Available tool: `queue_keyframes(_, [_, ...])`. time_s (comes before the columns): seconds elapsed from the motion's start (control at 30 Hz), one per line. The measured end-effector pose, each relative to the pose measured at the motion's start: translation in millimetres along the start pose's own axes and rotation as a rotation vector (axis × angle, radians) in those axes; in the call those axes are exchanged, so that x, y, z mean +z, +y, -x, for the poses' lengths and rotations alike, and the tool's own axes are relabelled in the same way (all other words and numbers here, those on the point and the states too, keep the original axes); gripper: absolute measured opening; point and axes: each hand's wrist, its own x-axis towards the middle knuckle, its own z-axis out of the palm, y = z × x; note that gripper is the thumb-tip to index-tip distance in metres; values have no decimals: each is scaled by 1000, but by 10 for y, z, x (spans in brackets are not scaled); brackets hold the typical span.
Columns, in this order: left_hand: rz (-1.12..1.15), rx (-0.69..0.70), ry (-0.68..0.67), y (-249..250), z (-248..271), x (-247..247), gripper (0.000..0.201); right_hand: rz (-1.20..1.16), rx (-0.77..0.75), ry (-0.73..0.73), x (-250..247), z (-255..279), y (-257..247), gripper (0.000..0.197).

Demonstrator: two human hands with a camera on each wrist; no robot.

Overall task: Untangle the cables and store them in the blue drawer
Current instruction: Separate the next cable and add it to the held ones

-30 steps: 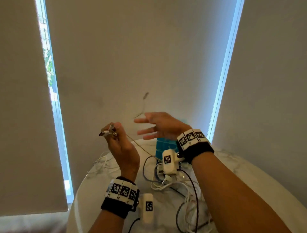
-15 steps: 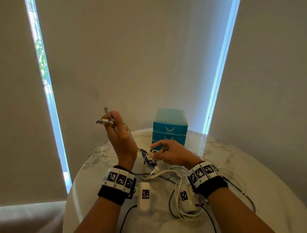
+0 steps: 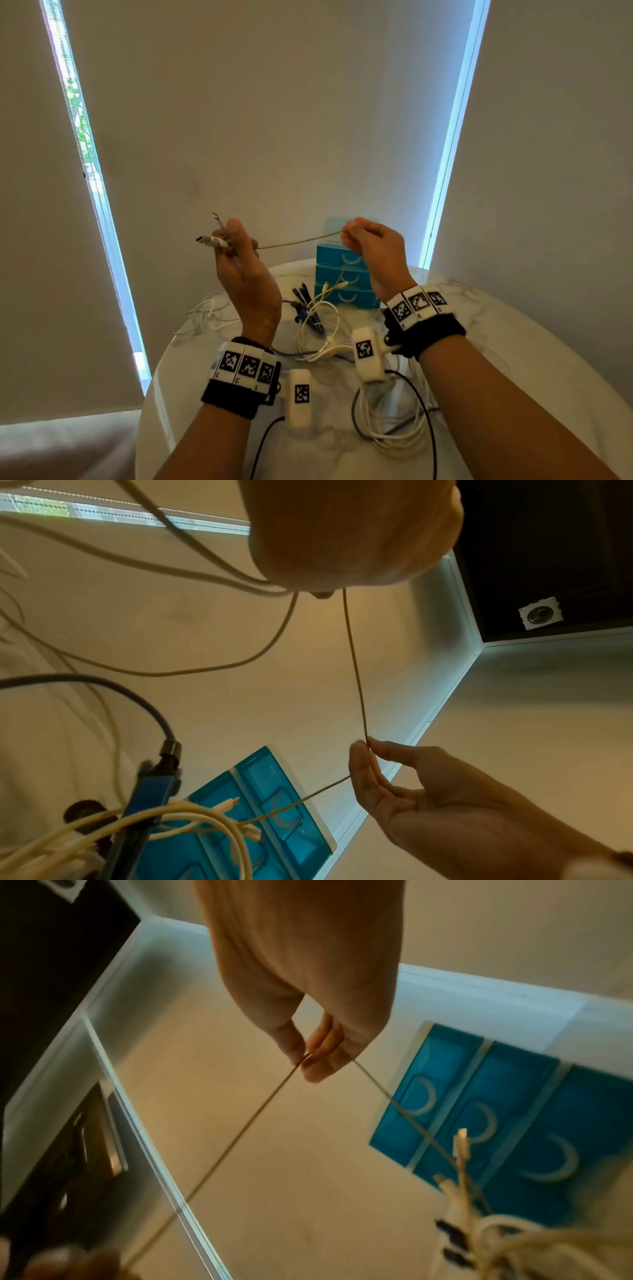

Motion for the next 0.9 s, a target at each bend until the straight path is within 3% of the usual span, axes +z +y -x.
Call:
queue_keyframes(0.07, [-15, 28, 19, 0, -14, -5, 34, -240, 101, 49, 6, -35, -33, 26])
queue_keyframes(0.13, [-16, 50, 38, 6, -40, -14, 34, -406, 280, -8, -22, -17, -47, 26])
queue_keyframes(0.2, [0, 50, 42, 15, -54, -29, 34, -471, 469, -46, -82, 36, 46, 43])
queue_keyframes(0.27, [-6, 49, 31, 6, -45, -35, 33, -451, 597, -2, -149, 83, 209, 49])
queue_keyframes(0.4, [-47, 31, 27, -9, -1, -24, 30, -193, 676, 114, -265, 81, 470, 36])
queue_keyframes(0.47, [-67, 34, 26, -37, -20, -32, 30, -19, 608, 165, -292, 43, 514, 21])
queue_keyframes(0.53, [-77, 59, 28, -50, -49, -45, 30, 47, 448, 231, -299, -7, 485, 5])
queue_keyframes(0.67, [-150, 84, -19, -56, -125, -100, 40, 16, 146, 198, -237, 23, 224, 9])
queue_keyframes(0.77, [-481, -51, -286, -220, -137, -141, 49, -158, -72, 15, -162, 102, -67, 15])
queue_keyframes(0.9, [-888, -205, -755, -536, -56, -174, 31, -493, -90, -224, -87, 224, -477, 24])
